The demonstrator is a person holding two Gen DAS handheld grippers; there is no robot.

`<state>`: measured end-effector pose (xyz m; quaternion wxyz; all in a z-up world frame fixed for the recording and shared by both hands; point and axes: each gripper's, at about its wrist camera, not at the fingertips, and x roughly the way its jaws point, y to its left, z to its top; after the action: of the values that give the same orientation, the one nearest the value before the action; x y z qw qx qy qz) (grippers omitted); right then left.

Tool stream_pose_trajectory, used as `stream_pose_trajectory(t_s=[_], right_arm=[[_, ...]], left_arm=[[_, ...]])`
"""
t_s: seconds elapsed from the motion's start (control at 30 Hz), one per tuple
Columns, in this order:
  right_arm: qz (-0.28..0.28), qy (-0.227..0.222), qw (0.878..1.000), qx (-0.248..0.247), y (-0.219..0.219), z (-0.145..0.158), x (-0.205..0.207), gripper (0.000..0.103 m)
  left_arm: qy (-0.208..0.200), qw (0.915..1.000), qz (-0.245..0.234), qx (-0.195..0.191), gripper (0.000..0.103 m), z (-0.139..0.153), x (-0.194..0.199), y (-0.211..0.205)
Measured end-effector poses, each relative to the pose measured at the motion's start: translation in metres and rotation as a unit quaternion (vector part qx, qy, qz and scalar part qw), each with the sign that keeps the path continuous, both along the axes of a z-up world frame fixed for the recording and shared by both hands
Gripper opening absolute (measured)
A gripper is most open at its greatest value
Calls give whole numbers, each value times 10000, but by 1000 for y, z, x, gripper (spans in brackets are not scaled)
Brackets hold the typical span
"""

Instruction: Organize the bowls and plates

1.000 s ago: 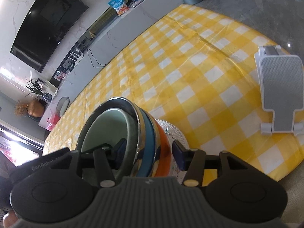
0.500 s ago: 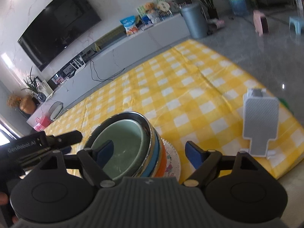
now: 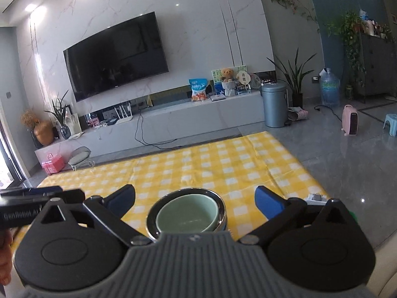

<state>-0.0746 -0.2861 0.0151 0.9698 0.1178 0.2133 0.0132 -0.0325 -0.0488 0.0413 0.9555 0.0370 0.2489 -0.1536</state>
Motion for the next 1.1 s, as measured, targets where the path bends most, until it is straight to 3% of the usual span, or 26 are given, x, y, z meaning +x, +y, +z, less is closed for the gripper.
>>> stream_pose_trajectory(t_s=[0.2, 0.37, 0.57, 0.77, 1.0, 1.1], right_arm=[[31, -43, 9997, 227, 9, 4, -28, 100], [-120, 21, 9998, -160, 26, -10, -48, 100], [-111, 17, 9991, -399, 39, -31, -65, 100], [-122, -144, 9955, -931, 51, -52, -78, 100], [-63, -110, 9968, -789, 47, -63, -74, 100], [-38, 188, 9970, -750, 47, -67, -65, 100]], left_arm=[[-173, 9994, 276, 146, 70, -7, -22, 12], [-38, 9992, 342, -224, 70, -18, -29, 27], [-297, 9987, 412, 20, 80, -33, -39, 24], [-28, 9990, 384, 208, 81, -47, -41, 23], [464, 9985, 252, 171, 82, -65, -36, 17], [545, 9978, 244, 293, 82, -69, -36, 13]])
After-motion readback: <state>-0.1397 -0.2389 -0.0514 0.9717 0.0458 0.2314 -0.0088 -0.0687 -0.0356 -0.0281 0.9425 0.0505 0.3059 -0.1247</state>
